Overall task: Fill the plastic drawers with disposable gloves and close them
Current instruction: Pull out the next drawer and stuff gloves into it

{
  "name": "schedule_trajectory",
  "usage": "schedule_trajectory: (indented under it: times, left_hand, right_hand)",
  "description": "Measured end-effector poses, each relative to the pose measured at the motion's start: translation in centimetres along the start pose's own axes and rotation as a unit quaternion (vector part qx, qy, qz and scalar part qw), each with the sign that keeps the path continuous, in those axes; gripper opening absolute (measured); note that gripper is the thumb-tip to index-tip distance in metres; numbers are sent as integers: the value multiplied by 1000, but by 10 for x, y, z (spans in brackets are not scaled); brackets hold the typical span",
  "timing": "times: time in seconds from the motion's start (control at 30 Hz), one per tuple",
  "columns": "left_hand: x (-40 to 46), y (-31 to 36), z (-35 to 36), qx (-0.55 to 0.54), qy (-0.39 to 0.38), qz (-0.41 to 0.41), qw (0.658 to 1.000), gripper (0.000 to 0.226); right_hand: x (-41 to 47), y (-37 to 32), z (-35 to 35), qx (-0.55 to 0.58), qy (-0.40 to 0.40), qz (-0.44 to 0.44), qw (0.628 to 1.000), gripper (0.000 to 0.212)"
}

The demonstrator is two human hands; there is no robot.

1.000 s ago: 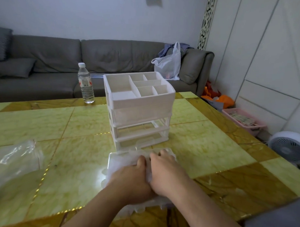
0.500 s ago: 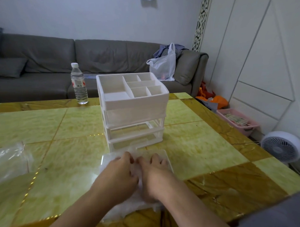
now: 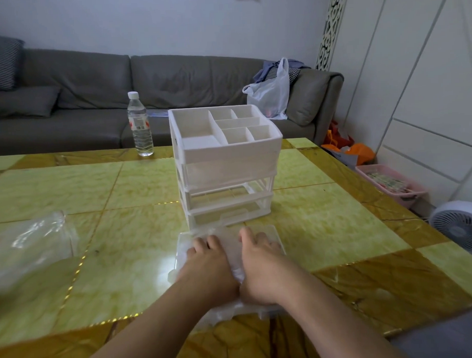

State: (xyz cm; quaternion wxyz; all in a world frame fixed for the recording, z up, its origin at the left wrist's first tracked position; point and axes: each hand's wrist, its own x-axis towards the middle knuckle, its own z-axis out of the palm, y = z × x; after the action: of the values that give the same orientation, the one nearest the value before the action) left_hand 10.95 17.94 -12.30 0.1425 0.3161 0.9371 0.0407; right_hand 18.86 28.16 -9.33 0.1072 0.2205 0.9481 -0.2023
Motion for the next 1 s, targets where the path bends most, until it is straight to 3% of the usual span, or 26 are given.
schedule_trajectory:
  times: [0.1,0.17,0.3,0.4,0.53,0.7,0.87,1.0]
  left_hand:
    - [3,-4,4,-15,-2,-8,1000,103]
    - [4,-5,5,13,1,8,1000,105]
    - [0,-8,-9,59,-12,54,997,80]
    - [-14,-13,-30,19,-24,85,996,55]
    - [-69,-27,-49,-56,98,175,978,42]
    - [-93,-38,-32,28,83,220,971,23]
    - [-67,-39,-29,-43,59,128,989,17]
    - [-48,-17,-32,-4,-1,77,997,22]
  right_hand:
    - [3,0,-2,-5,-5,-6,1000,102]
    - [5,0,-3,-14,-10,-15,1000,100]
    - [11,-4,1,-35,-21,-9,999,90]
    - [16,-6,12,-64,7,-21,998,80]
    - [22,-3,16,-66,-13,-17,998,84]
    - [11,-7,6,-38,-24,2,999,96]
    - [6,-5,-1,-21,-31,-12,999,94]
    - [9,-4,-1,-23,-48,-14,999,96]
